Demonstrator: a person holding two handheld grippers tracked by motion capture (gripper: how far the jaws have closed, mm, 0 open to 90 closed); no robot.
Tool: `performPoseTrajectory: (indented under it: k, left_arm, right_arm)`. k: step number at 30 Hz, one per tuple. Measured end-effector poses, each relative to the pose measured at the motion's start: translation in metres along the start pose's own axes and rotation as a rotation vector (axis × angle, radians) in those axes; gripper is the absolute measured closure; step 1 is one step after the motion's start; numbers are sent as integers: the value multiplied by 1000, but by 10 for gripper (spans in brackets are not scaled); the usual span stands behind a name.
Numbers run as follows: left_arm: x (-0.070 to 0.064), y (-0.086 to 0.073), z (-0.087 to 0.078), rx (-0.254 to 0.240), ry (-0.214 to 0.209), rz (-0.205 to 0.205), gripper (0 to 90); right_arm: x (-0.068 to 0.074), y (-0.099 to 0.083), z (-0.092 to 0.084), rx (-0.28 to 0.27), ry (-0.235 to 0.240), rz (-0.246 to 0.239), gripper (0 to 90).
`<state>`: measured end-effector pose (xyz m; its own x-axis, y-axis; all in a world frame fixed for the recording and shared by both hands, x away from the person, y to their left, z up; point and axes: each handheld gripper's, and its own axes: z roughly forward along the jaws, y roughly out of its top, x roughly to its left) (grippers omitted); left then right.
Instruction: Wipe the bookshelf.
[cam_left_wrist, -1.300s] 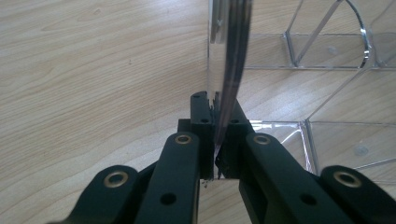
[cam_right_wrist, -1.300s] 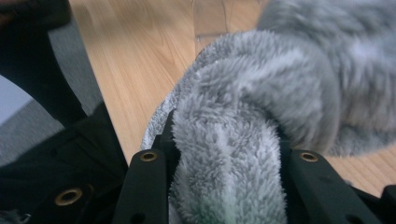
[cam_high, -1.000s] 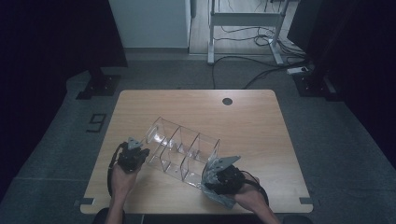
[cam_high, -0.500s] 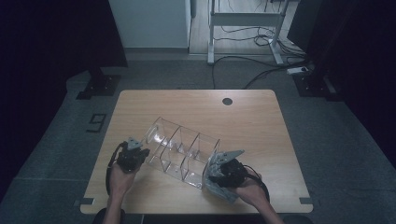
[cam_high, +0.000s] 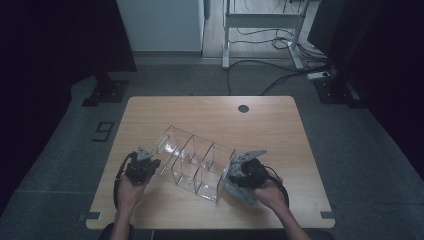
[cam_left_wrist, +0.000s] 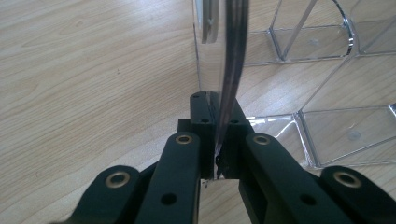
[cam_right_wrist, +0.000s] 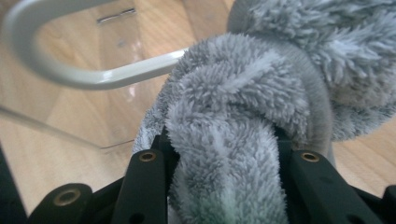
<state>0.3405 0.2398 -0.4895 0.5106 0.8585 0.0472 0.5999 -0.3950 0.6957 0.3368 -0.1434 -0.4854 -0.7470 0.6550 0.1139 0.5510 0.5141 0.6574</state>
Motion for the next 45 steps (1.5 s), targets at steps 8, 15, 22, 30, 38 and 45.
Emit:
performPoseTrajectory:
  k: [8, 15, 22, 30, 38, 45]
  left_arm:
    - [-1, 0, 0, -4, 0, 5, 870]
    - [-1, 0, 1, -7, -2, 4, 869]
    - [-1, 0, 1, -9, -2, -1, 866]
    - [-1, -1, 1, -10, -5, -7, 866]
    - [-2, 0, 3, -17, 10, -39, 869]
    - [-6, 1, 4, -15, 45, -58, 871]
  right_arm:
    - [-23, 5, 4, -9, -48, 53, 611]
    - [-33, 7, 6, -11, -68, 69, 606]
    - [-37, 2, 17, 21, -79, 74, 605]
    - [-37, -3, 32, 65, -84, 68, 605]
    - [-34, -4, 34, 73, -91, 47, 609]
    - [-22, -5, 27, 76, -65, 17, 610]
